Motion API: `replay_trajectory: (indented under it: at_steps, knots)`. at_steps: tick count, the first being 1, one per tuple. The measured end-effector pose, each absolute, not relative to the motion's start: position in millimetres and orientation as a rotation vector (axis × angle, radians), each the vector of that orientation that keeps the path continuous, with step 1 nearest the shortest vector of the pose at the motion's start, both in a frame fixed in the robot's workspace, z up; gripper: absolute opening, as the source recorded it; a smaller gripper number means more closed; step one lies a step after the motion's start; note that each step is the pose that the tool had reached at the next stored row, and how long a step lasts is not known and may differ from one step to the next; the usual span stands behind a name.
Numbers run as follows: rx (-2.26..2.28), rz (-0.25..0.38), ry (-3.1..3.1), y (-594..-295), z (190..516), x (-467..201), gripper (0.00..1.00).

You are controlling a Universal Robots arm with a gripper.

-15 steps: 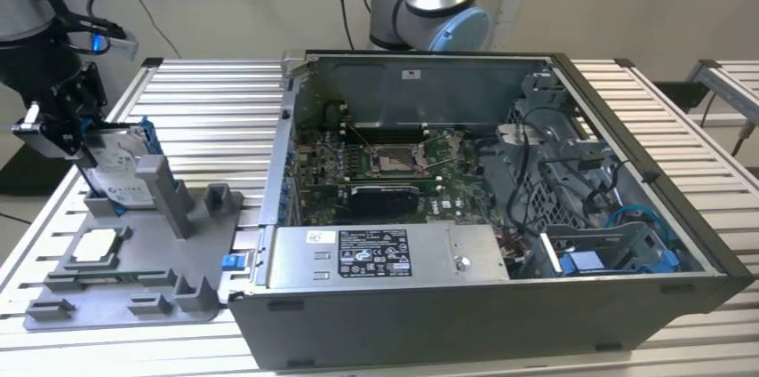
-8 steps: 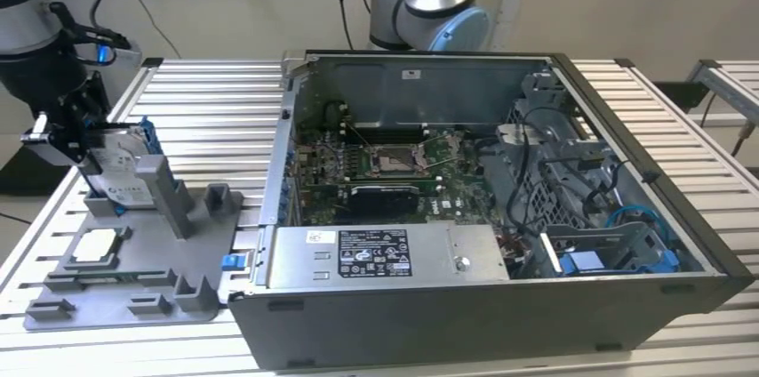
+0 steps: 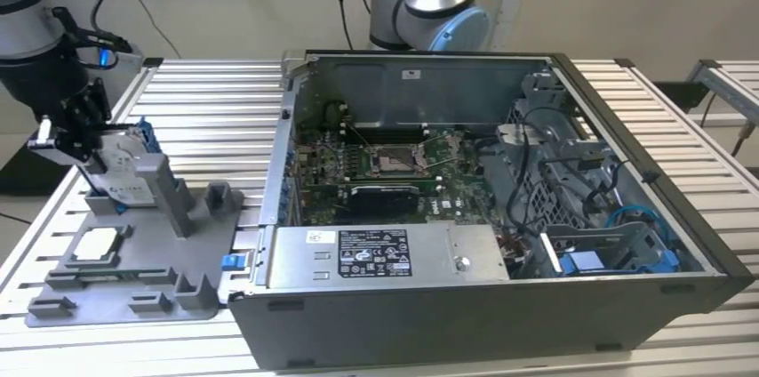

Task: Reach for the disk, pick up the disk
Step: 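Pick up the disk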

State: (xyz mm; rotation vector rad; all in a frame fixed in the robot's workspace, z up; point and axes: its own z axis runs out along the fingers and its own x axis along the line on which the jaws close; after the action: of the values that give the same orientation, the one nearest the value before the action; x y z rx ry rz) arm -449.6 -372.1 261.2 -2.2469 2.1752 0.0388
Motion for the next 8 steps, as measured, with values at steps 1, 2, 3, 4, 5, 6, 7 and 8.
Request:
replay_trajectory:
  at_steps: [1,2,3,4,5,6,7,8]
  knots:
    - [-2.247,0.039,2.174,-372,261,-450,0.00]
    - [-2.248,0.039,2.174,-372,261,-450,0.00]
    - [-2.248,0.039,2.173,-372,262,-450,0.00]
    - [-2.248,0.039,2.173,-372,264,-450,0.00]
    - [-2.249,0.039,2.173,-372,268,-450,0.00]
    - [-2.249,0.039,2.173,-372,273,-450,0.00]
    - [-2.249,0.039,2.173,-372,277,-450,0.00]
    - [-2.249,0.039,2.173,-372,282,-450,0.00]
